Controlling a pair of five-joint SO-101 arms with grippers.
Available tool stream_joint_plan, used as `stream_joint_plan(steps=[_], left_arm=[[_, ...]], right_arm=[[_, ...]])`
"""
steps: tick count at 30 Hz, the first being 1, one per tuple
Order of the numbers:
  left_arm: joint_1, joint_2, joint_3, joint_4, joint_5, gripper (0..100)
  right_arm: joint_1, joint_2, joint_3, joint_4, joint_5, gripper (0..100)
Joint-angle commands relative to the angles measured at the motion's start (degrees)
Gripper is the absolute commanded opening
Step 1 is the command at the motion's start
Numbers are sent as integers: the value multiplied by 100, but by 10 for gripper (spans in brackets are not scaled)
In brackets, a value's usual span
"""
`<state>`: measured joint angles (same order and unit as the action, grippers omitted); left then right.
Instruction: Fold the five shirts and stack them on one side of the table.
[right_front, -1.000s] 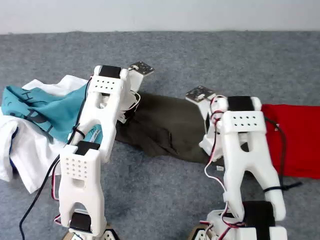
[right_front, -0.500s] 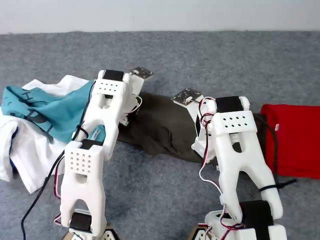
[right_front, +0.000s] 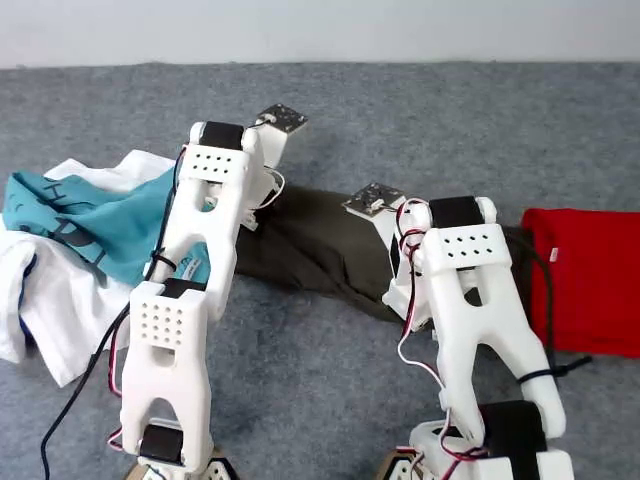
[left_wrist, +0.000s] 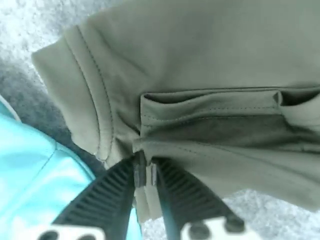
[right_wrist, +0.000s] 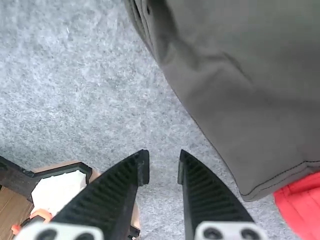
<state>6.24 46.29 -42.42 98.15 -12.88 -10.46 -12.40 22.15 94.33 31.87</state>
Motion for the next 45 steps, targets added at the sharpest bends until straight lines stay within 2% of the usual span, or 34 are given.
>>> stream_joint_plan(steps=[1, 5, 10, 16, 21, 24, 27, 31, 36, 40, 45], left_arm=[[-18, -44, -180, 18, 44, 20], [-26, -44, -180, 105, 35, 32], [35, -62, -215, 97, 44, 143], [26, -44, -681, 53, 70, 148], [-466, -97, -1297, 255, 404, 148], [-923, -220, -1191, 255, 633, 148], [-1275, -492, -725, 255, 668, 148], [-1644, -976, -207, 255, 668, 148], [-1820, -1310, 154, 246, 642, 148], [-1811, -1327, 198, 229, 642, 148], [-1811, -1327, 198, 229, 642, 148]], right_arm=[[-31, -198, 18, -84, -18, 111], [-31, -189, 18, -92, -18, 111], [-92, -189, 18, -92, -18, 111], [-769, -180, 79, -92, -9, 111], [-1279, -180, 193, -101, 264, 111], [-1596, -180, 396, -321, 325, 111], [-2070, -180, 703, -901, 299, 111], [-3081, -171, 695, -1314, 114, 111], [-3943, 189, 554, -1833, 53, 111], [-4022, 1121, 237, -2211, 18, 111], [-3855, 2220, -1099, -2255, 18, 111]])
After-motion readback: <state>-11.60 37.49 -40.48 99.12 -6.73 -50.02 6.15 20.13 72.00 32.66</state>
